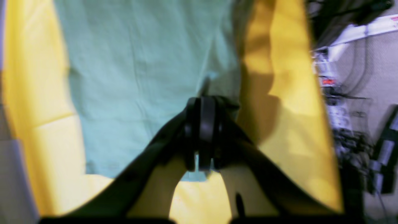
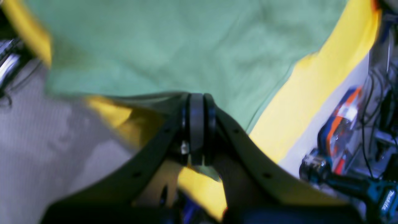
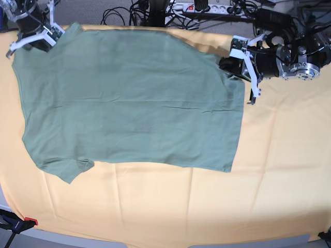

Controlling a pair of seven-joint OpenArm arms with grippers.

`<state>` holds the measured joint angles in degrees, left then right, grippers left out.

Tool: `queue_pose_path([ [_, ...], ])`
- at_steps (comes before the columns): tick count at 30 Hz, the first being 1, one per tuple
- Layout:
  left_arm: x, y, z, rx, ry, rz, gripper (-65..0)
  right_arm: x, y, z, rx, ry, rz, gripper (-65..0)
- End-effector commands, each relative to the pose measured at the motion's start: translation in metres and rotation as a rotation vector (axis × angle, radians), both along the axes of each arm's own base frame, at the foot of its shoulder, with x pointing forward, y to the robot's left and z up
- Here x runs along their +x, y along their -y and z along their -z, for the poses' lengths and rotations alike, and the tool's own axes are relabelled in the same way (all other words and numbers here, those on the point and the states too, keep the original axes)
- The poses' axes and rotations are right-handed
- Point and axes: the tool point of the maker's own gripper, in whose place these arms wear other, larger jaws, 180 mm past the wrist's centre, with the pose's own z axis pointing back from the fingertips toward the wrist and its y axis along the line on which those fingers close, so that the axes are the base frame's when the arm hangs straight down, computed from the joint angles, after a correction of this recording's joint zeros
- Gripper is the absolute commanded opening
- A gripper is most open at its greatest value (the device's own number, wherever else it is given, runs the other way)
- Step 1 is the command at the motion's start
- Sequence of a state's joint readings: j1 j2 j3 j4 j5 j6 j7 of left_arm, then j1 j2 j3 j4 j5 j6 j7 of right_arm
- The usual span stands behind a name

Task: Fold the T-shirt properly
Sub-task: 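Lower the held corners and release them to flatten the shirt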

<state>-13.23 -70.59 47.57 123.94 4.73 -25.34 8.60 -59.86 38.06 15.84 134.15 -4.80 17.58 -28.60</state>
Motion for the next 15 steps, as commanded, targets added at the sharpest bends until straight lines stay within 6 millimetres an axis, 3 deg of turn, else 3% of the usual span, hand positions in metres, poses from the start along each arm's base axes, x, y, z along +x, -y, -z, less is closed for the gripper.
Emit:
queue_pose_path([
  [1,0.009,0.002,-0.010,-0.024,0.040,-0.013,-65.0,0.010,-0.006,-0.010,0.020,0.046,-0.026,-65.0],
  [3,0.024,0.006,-0.013,-0.058,0.094,-0.077,-65.0,0.023,-0.010,-0.013,0.055,0.082,-0.043,-65.0],
  [7,0.061,0.006,-0.018,-0.115,0.227,-0.204,-65.0,0.044,0.004,-0.002,0.096,0.114,-0.017,-65.0],
  [15,0.087,0.003,0.001,-0.132,0.260,-0.295,-65.0,0.076,0.030,0.019,0.200,0.102,0.068,-65.0],
])
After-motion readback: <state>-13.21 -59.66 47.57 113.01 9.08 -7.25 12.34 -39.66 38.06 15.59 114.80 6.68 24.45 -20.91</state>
